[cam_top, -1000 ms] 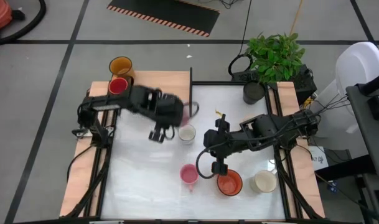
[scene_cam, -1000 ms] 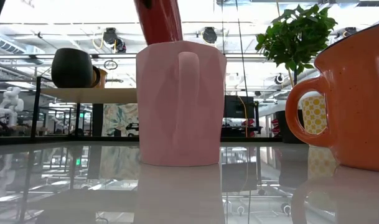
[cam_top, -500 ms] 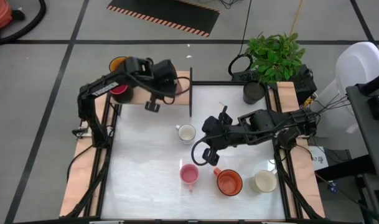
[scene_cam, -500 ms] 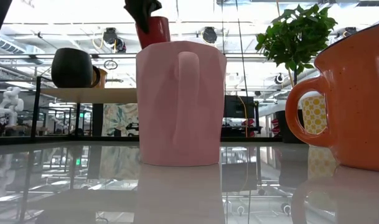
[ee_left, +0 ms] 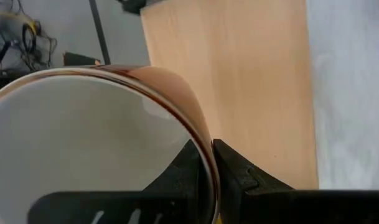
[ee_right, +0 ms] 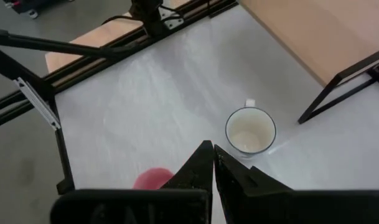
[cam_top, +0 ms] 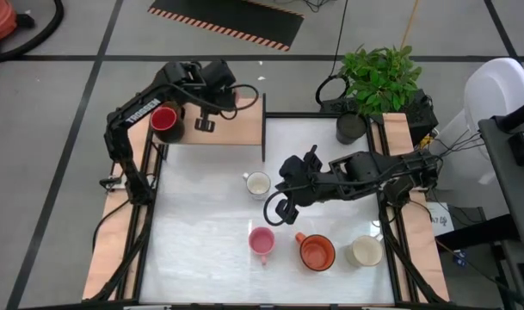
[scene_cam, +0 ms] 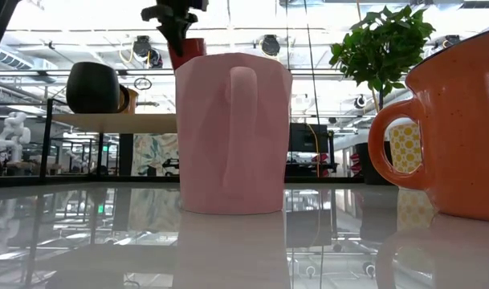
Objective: Place coffee mugs
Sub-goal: Put the left orange mug on the shelf
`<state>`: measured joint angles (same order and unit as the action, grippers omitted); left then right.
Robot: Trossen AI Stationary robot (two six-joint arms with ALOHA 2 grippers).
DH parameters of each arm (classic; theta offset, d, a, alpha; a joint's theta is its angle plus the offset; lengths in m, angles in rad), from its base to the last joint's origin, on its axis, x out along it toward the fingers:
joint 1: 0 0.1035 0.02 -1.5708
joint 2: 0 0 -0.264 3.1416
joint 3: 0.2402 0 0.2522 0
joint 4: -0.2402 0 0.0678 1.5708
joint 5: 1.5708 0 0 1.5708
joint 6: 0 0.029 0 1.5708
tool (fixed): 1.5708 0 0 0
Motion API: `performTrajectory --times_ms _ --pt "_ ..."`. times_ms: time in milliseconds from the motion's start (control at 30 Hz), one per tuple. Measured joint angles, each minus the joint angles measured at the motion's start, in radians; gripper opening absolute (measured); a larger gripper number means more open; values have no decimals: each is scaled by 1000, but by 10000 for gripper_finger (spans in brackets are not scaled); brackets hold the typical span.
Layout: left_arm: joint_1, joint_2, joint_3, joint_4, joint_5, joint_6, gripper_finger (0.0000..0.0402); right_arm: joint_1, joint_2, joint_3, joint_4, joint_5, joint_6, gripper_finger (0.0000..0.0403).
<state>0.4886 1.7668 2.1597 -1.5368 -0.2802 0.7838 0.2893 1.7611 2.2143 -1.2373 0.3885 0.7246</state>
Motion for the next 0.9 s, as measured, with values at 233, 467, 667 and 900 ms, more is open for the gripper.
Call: performTrajectory --times_ms 233,467,667,900 --pt "77 0 0 16 2 28 25 -2 0 0 -3 -20 9 0" --pt "171 0 -1 -41 52 15 25 -3 0 0 -2 -20 4 0" --pt "221 1 -16 -36 79 29 25 -3 0 0 -3 -24 -11 0" --pt "235 1 -16 -34 106 169 25 -3 0 0 -13 -24 -12 0"
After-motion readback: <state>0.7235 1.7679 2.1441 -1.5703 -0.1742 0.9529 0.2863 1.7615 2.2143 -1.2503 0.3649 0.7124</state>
